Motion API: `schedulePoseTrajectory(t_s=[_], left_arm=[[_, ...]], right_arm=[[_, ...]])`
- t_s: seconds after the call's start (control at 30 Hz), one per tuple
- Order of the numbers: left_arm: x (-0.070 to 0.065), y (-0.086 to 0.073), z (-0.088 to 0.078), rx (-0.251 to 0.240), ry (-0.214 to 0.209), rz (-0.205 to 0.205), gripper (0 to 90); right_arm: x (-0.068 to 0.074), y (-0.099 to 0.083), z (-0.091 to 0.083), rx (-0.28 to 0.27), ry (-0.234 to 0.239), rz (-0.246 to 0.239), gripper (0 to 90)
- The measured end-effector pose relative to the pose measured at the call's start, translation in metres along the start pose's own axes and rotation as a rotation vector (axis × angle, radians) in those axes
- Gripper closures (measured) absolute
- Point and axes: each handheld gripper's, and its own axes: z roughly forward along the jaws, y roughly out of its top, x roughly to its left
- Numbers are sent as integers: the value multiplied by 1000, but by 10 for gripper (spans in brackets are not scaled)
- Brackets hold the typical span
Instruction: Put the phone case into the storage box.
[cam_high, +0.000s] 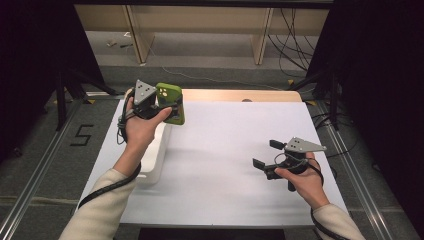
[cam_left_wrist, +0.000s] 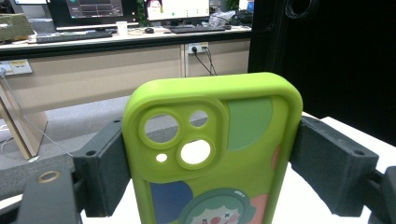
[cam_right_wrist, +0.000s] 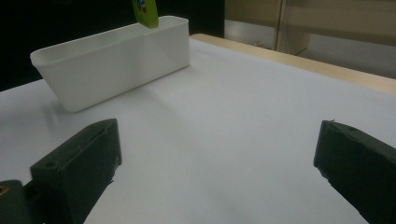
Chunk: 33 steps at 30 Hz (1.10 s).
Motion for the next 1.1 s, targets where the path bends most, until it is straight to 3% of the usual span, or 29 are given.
schedulePoseTrajectory(t_s=[1.1], left_arm=[[12,0,-2,0,28,-14,169]], right_arm=[[-1,-1,1,-1,3,3,27]])
